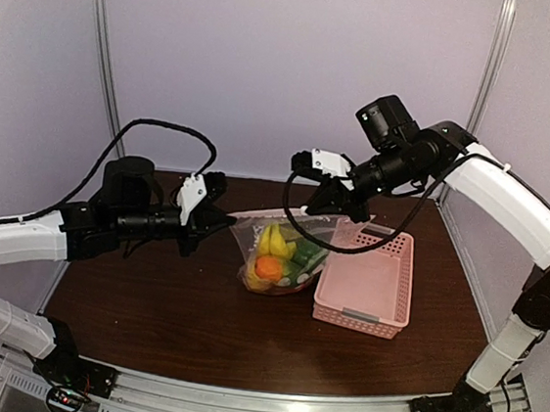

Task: Place the food in the zip-top bag and seal the zipper
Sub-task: Zip the zipper on the zipper food storage bag.

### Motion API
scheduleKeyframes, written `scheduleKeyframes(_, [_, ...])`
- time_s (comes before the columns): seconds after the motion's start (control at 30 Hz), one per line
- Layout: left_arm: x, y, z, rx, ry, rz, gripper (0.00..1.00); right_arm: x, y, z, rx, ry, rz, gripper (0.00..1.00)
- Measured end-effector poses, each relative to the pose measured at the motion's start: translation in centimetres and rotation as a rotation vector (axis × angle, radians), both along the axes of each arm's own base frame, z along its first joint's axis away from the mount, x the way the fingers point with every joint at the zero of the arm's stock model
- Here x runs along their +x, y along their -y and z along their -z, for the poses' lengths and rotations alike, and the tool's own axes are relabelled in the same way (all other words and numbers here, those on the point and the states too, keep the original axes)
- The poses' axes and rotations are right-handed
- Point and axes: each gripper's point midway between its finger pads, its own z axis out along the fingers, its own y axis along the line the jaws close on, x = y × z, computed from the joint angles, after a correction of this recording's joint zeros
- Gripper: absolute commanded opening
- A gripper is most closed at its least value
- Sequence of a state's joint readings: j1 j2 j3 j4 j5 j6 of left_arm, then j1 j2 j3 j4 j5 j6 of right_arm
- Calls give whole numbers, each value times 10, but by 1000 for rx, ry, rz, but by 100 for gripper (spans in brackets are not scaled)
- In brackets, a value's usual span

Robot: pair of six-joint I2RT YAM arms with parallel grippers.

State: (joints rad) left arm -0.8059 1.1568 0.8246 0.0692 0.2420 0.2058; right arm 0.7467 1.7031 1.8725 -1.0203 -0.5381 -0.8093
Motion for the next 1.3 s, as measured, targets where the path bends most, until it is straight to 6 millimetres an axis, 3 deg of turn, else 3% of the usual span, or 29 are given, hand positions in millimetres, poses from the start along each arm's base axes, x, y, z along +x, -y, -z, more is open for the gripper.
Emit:
scheduleKeyframes(0.2, [5, -2, 1, -7, -11, -15, 0, 6, 45, 2, -19, -13, 73, 0])
scheduleKeyframes(0.57, [14, -2, 6, -21, -36, -23, 0, 14, 83, 5, -51, -25, 141, 0])
scheduleKeyframes(1.1, [14, -1, 8, -26, -52, -18, 0, 13, 99, 7, -75, -31, 160, 0])
scheduleKeyframes(1.3, [24, -2, 13, -19, -69, -33, 0, 15, 99, 7, -73, -27, 163, 0])
